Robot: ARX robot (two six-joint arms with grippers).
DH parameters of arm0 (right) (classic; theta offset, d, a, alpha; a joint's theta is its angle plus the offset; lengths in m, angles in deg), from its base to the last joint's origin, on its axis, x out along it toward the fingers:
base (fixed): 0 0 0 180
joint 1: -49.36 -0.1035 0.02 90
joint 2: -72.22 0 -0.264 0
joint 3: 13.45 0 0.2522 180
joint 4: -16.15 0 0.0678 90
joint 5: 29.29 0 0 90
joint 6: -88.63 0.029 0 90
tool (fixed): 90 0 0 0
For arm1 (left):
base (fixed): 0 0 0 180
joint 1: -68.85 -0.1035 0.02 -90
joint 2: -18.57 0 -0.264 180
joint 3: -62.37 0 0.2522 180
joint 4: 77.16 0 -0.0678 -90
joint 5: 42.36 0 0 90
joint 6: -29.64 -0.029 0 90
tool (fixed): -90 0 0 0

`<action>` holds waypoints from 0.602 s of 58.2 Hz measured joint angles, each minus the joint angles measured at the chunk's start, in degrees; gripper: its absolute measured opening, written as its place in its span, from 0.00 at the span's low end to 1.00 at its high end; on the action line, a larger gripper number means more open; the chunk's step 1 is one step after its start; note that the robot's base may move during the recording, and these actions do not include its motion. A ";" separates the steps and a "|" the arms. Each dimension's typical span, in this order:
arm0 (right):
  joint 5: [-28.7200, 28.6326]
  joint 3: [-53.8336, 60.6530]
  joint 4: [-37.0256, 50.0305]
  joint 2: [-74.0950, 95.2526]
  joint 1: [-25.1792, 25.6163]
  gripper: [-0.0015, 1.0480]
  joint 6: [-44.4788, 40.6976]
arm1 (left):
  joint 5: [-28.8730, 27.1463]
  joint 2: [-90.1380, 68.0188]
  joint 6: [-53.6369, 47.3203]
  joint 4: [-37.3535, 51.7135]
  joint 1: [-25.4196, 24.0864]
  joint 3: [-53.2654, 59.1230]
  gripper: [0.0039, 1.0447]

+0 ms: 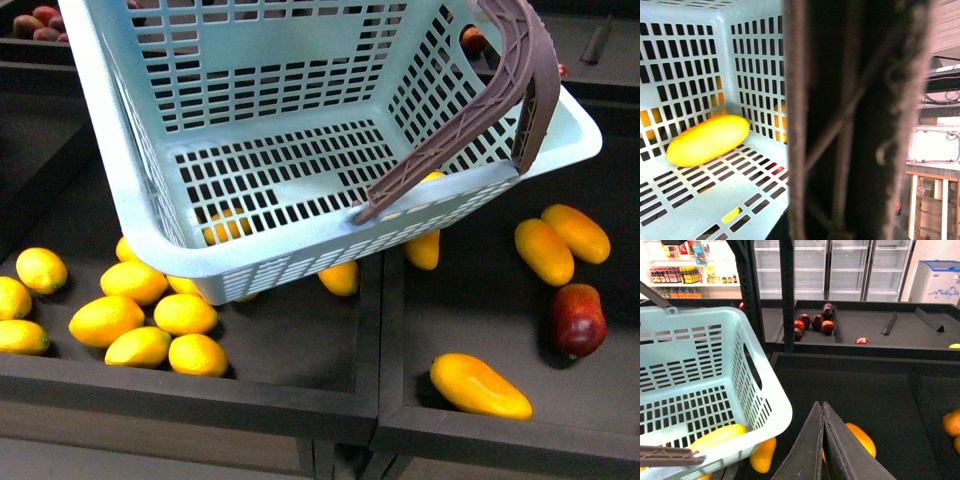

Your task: Pick mango and avocado into basket

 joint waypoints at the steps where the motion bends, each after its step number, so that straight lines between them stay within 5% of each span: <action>1: 0.00 0.33 0.50 -0.02 0.00 0.02 0.00 | 0.00 0.00 0.00 0.00 -0.02 0.00 0.05; 18: -0.02 6.56 -3.39 -9.68 0.00 0.02 0.00 | 0.46 0.00 0.13 0.00 0.00 0.00 0.05; 35: -0.04 9.86 -16.92 -26.53 0.00 0.02 0.00 | 0.20 0.00 0.02 0.00 -0.07 0.00 0.05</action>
